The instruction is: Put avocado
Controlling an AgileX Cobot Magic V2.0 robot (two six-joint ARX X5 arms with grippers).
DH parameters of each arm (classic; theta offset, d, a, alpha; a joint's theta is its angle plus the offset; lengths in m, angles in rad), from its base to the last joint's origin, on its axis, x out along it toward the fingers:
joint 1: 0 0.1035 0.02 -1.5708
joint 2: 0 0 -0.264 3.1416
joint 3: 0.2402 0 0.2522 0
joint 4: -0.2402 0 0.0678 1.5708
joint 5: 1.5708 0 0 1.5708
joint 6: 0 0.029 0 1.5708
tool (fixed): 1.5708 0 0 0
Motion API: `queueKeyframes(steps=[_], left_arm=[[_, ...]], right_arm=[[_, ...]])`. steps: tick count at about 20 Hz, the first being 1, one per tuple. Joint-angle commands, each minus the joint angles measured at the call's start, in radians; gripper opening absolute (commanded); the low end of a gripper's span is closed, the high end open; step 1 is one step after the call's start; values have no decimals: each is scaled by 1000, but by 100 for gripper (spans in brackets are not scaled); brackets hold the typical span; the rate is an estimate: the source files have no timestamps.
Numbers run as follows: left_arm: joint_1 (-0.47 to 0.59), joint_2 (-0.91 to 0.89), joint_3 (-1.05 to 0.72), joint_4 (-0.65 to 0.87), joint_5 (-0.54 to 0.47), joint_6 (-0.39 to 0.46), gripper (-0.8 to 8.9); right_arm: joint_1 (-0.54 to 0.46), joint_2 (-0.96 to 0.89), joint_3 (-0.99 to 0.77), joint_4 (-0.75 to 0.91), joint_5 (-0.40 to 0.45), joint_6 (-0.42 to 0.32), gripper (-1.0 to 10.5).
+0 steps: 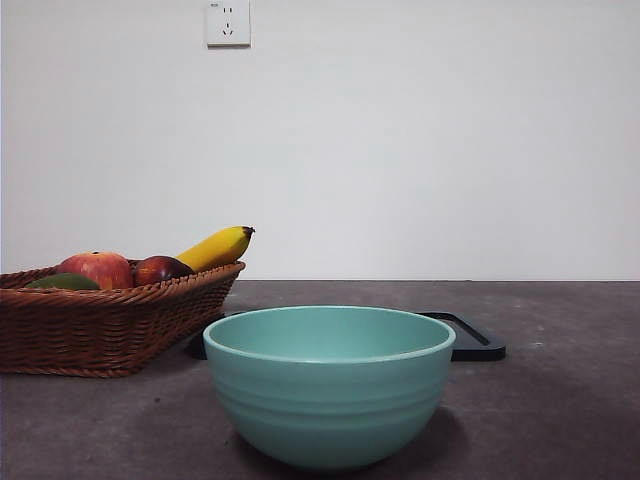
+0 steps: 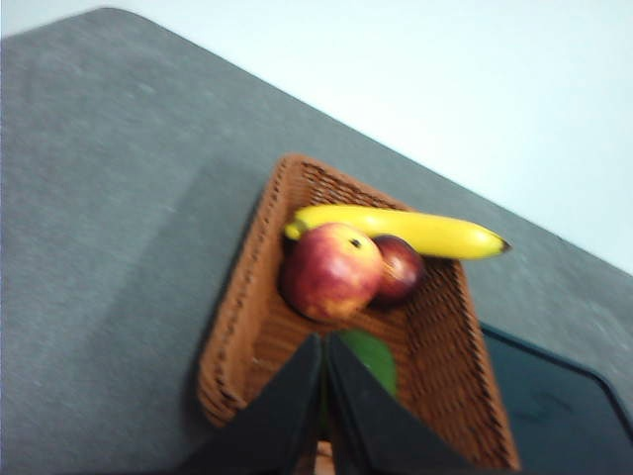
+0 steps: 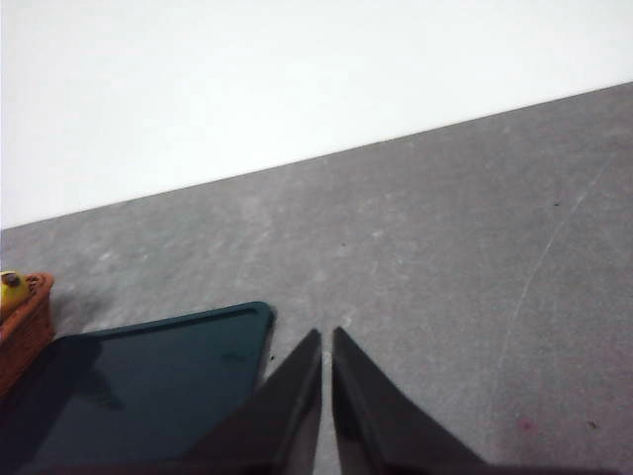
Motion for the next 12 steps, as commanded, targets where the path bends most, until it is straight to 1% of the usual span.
queueKeyframes(steps=[1, 3, 6, 9, 12], left_arm=[[2, 57, 88, -45, 48, 31, 9], [2, 111, 150, -101, 91, 68, 9], [2, 196, 239, -181, 158, 130, 9], [2, 280, 320, -253, 247, 194, 9], [0, 355, 397, -335, 332, 253, 9]], right_arm=[[0, 68, 99, -51, -34, -5, 10], [0, 127, 170, -105, -75, -37, 10], [0, 229, 283, -222, -167, -98, 10], [3, 332, 395, -335, -266, -159, 10], [24, 427, 500, -444, -329, -203, 10]])
